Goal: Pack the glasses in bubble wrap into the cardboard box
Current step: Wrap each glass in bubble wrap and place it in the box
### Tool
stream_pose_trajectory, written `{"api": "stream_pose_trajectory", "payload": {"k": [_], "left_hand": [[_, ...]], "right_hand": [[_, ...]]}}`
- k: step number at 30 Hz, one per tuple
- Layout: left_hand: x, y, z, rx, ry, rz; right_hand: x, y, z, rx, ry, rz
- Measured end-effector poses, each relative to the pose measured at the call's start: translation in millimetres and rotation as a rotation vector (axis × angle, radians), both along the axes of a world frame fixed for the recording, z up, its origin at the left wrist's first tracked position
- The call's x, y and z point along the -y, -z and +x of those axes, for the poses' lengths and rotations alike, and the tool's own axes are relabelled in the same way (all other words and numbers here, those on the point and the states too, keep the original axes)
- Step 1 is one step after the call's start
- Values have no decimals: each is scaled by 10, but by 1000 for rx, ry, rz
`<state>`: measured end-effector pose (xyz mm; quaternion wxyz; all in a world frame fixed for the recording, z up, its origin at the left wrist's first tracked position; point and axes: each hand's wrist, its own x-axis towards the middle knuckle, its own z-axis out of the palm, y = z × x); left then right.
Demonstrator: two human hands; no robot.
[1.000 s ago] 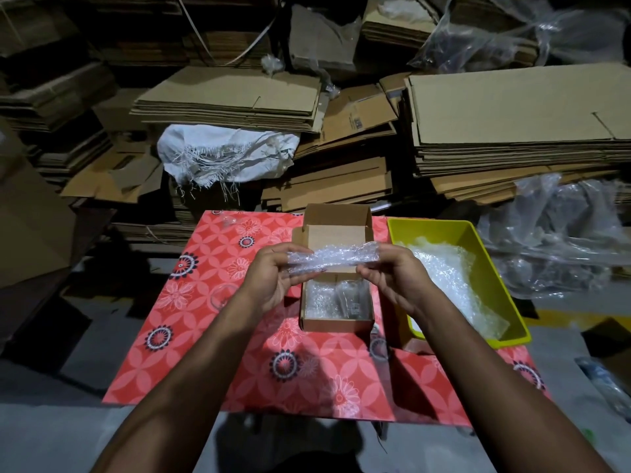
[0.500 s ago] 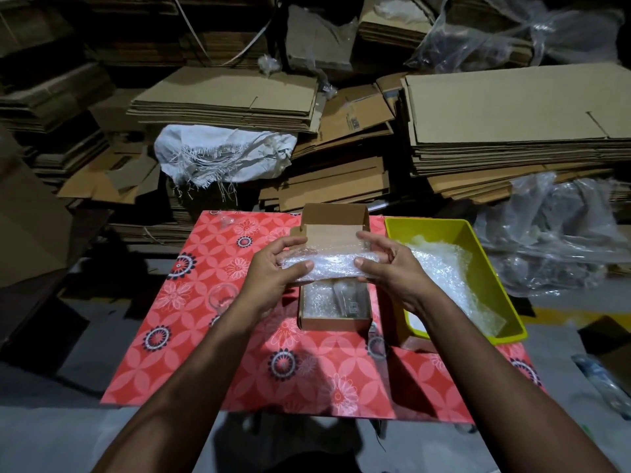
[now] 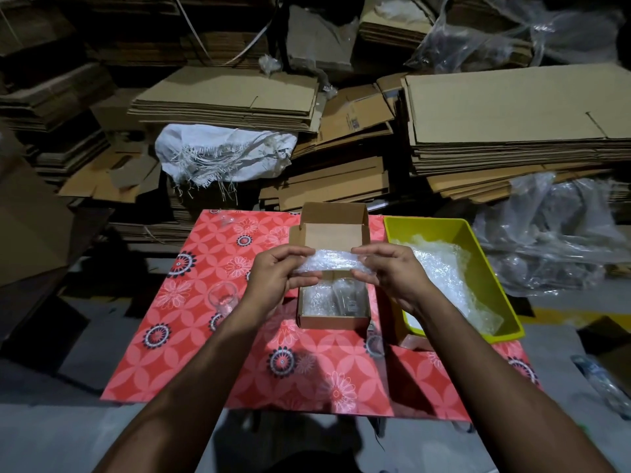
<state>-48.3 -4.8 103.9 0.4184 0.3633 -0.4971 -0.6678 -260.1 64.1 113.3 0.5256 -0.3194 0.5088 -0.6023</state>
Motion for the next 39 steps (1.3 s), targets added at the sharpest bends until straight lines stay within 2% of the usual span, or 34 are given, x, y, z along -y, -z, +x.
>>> {"api": "stream_pose_trajectory", "payload": {"k": [3, 5, 10, 13, 16, 21, 23, 26, 29, 32, 36, 39], "left_hand": [[-40, -2, -39, 27, -53, -46], [-47, -1, -42, 43, -55, -70], [-65, -3, -110, 117, -86, -145], [-6, 66, -66, 180, -62, -157], [82, 88, 25, 404, -38, -284], [153, -76, -28, 594, 308, -390], [160, -57, -67, 660, 305, -401], [149, -25, -75, 487, 195, -201], [52, -38, -83, 288, 129, -46], [-55, -39, -122, 174, 98, 23], [-112, -53, -159, 113, 60, 77], [-108, -83, -141, 180, 80, 36]], "right_hand": [[11, -28, 7, 123, 69, 23], [9, -24, -12, 120, 81, 9], [22, 74, -37, -264, 85, -35], [26, 89, -65, -333, 70, -69], [61, 101, -144, -372, 0, -77], [175, 3, -146, -610, -188, -142], [214, -29, -85, -656, -150, -159], [193, -22, 27, -578, 0, -101], [104, 19, 116, -362, -125, -12], [74, 64, 186, -312, -173, -48], [83, 73, 263, -358, -91, -113], [50, 88, 312, -367, -82, -183]]}}
